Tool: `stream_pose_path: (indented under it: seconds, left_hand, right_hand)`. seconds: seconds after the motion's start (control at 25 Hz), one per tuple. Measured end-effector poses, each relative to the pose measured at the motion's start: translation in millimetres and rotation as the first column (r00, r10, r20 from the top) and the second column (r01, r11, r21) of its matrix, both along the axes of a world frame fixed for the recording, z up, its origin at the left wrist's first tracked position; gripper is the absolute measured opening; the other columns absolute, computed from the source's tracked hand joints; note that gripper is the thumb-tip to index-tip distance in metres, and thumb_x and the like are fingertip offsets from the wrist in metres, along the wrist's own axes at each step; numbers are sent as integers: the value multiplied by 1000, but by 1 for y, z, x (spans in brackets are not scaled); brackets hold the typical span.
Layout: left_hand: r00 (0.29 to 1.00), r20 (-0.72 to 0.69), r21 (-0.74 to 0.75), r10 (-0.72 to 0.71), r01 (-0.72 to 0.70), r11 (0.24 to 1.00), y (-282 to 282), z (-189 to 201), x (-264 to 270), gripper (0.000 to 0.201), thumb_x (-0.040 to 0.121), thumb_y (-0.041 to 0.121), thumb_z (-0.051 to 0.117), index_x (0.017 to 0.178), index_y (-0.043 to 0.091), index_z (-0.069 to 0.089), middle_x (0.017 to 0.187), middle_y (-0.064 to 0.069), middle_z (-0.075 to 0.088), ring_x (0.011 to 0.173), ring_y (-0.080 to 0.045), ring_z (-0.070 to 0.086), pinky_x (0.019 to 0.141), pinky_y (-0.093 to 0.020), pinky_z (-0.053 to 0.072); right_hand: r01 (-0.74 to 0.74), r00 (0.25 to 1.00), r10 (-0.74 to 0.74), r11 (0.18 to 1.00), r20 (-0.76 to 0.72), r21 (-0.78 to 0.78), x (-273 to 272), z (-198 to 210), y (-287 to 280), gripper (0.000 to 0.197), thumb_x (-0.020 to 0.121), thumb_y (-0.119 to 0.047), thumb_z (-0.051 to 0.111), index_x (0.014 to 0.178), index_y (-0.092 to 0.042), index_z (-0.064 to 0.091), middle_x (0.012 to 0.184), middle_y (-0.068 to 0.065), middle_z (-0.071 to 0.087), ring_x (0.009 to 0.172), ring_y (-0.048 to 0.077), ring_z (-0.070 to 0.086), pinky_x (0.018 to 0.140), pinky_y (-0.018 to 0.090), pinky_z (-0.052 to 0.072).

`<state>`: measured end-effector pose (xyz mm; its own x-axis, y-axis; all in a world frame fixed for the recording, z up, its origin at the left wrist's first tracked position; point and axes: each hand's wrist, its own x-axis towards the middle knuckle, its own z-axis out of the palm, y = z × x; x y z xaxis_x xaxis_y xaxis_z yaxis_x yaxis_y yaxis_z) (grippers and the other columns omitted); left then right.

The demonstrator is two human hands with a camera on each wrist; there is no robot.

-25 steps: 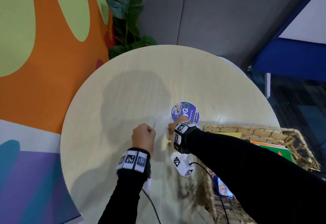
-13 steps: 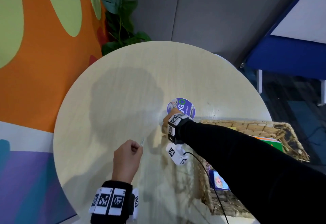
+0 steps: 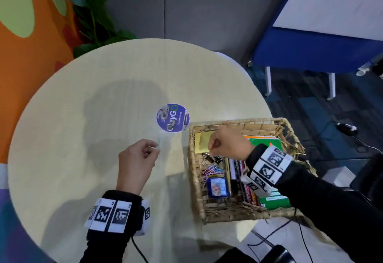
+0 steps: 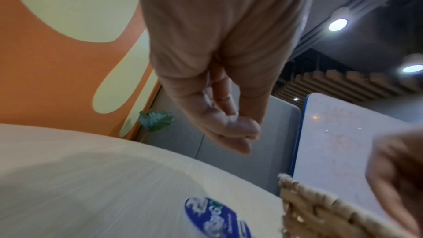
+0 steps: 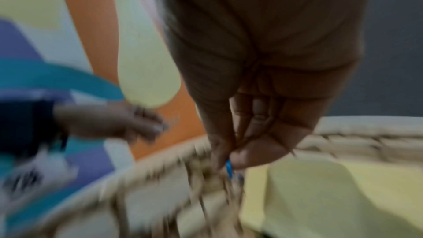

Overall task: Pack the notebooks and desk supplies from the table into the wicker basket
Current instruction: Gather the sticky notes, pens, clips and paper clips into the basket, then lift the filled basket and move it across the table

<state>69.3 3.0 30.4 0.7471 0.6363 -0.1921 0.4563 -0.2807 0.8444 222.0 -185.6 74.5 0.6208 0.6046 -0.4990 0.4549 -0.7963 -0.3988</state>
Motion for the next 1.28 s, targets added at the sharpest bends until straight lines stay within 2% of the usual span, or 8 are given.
stream_pose_path:
  seconds: [0.16,0.36,0.72,0.92,1.04,1.12,1.2,1.28]
  left_hand:
    - [970,-26,158,-240,241,958,-33,31,11,3,80,20,75,80,21,77,63,22,69,59,16,61,66,-2,45]
    - [868,-236,282,-436,491,825,-78,56,28,15,82,25,72,92,18,80,90,2,77,84,-11,70,81,-24,52]
    - [604,-651,298,-461,761,576,-142,35,90,15,88,1,58,96,2,71,95,-8,72,92,-27,69,82,-32,56]
    - [356,-844,160,-401,881,445,-160,2,121,15,91,2,52,76,3,57,63,-8,52,58,-23,54,69,-30,45]
    - [238,-911,77,-336,900,428,-149,-55,142,26,87,10,57,108,2,68,107,-19,70,98,-34,68,86,-42,53]
    - [276,-896,85,-347,876,475,-150,-51,142,24,90,12,54,105,2,70,106,-16,70,97,-27,69,84,-37,56]
    - [404,-825,133,-396,819,559,-156,-10,134,23,94,14,54,77,2,65,80,-7,65,72,-15,64,65,-21,52]
    - [571,-684,188,-454,740,646,-154,20,122,16,90,16,61,92,3,68,93,-8,68,85,-17,66,76,-25,55]
  right_hand:
    - [-147,987,156,968,28,-202,-2,-44,-15,15,83,-4,63,94,-8,71,98,10,71,91,25,68,83,33,57]
    - [-238,955,278,924,101,-300,-6,-68,-3,13,81,-3,64,93,-3,66,90,10,67,76,26,63,76,38,59]
    - [106,953,-153,977,260,187,21,16,-128,9,78,-14,71,72,-16,66,74,0,68,72,16,62,68,25,49]
    - [266,922,-333,915,196,303,-18,15,-214,27,74,-14,76,61,-31,59,60,-8,63,65,14,61,64,24,47]
    - [340,892,-416,876,178,342,-31,3,-249,31,73,-17,77,56,-35,57,79,-26,65,62,8,63,66,23,48]
    - [370,870,-457,854,185,366,-32,2,-262,23,74,-18,75,60,-31,63,84,-35,61,70,8,63,63,19,45]
    - [410,823,-527,809,210,422,-31,5,-271,13,77,-18,72,67,-25,68,73,-14,69,65,9,64,65,24,47]
    - [431,760,-602,748,244,504,-28,6,-281,2,80,-20,71,79,-21,70,73,-3,71,75,18,66,69,25,46]
